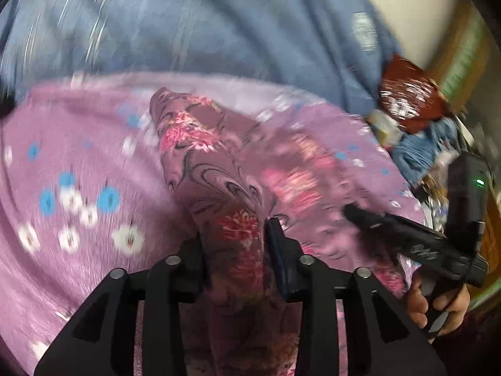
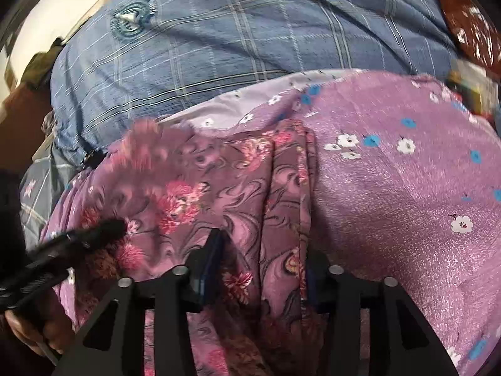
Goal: Fold small clothes
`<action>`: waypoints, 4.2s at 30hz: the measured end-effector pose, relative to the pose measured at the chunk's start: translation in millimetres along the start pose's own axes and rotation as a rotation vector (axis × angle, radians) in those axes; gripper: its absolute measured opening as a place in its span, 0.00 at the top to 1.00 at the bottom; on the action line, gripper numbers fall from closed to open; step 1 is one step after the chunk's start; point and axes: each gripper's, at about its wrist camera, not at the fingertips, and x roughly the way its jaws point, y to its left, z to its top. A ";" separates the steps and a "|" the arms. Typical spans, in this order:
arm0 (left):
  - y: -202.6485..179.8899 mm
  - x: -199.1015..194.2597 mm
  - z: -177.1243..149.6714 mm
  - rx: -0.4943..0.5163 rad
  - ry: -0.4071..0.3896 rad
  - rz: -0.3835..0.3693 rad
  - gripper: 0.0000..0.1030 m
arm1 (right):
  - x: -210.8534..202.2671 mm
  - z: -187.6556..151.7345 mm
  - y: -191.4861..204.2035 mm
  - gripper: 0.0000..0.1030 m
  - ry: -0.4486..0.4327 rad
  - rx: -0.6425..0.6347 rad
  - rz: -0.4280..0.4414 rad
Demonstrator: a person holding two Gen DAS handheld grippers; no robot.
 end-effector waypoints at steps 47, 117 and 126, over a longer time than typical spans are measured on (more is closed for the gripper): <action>89.5 -108.8 -27.4 -0.033 -0.008 0.109 0.76 | -21.7 -23.8 145.8 0.75 -0.115 -0.014 0.314; 30.3 -223.0 -108.0 -0.112 -0.270 0.606 0.17 | -123.5 -80.2 166.7 0.54 -0.065 -0.161 0.133; -26.8 -285.9 -109.1 -0.013 -0.433 0.712 0.08 | -200.7 -86.0 191.8 0.42 -0.224 -0.237 0.092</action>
